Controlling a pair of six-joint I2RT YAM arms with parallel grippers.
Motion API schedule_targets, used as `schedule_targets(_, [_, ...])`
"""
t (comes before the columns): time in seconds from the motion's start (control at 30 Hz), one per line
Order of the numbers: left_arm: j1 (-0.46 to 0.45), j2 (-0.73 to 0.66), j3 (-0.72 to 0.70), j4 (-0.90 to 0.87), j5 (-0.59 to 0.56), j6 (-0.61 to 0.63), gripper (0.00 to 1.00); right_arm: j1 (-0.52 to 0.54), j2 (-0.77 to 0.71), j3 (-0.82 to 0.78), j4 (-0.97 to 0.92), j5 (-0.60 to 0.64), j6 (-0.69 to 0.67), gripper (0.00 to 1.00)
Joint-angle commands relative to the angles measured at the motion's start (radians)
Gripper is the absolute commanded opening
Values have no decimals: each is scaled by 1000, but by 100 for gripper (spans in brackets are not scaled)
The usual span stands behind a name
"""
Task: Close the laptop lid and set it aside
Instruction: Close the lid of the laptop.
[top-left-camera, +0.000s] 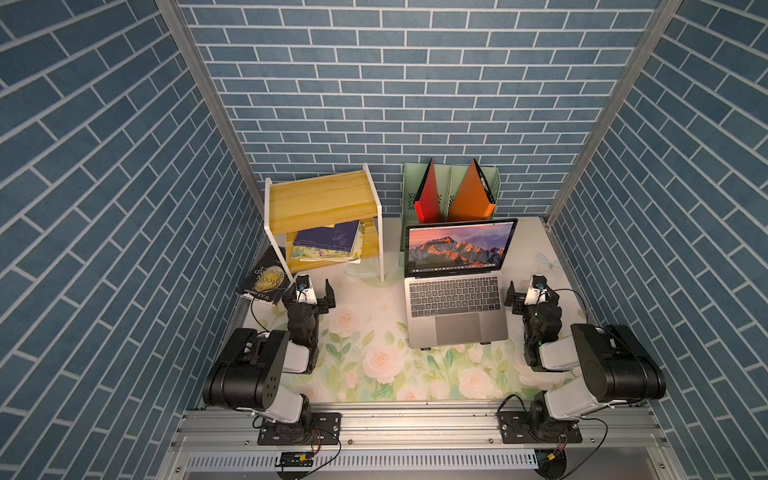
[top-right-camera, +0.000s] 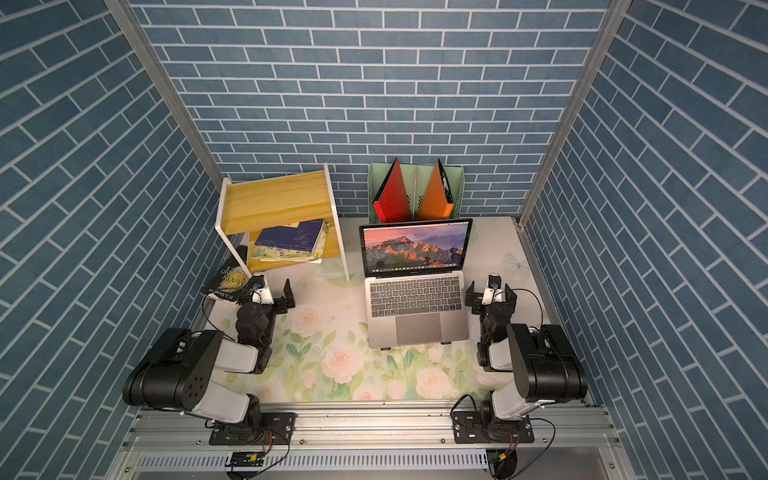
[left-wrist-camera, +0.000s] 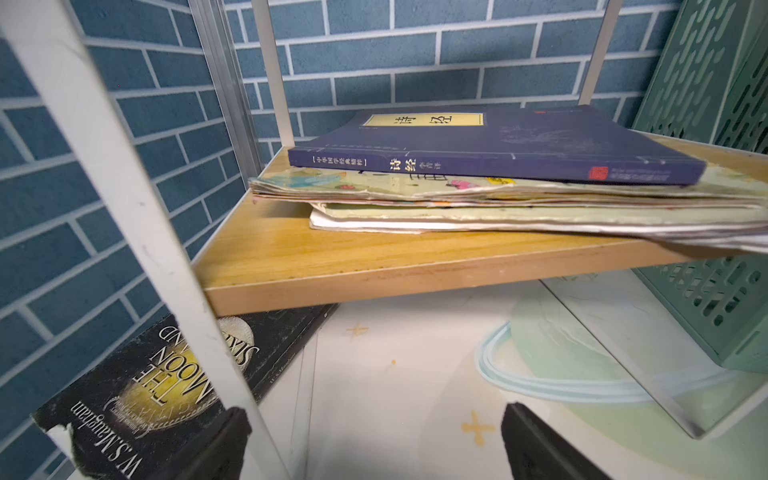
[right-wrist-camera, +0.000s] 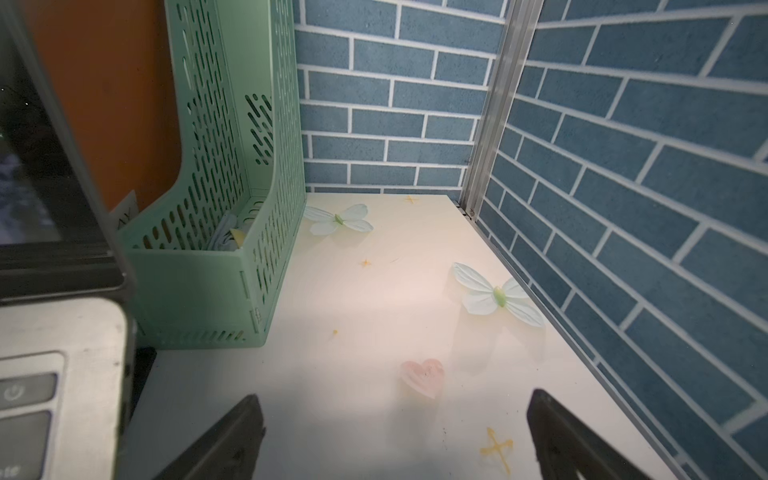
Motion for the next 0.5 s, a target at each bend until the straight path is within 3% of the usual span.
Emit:
schedule_targets(0.0, [6, 3, 12, 22, -7, -8, 100, 4, -10, 5, 20, -3, 21, 100])
schedule_targets(0.33, [6, 2, 11, 24, -9, -8, 100, 4, -10, 11, 14, -3, 21, 100])
schedule_targets(0.47, [6, -143, 4, -87, 17, -3, 100, 5, -45, -1, 16, -30, 13, 100])
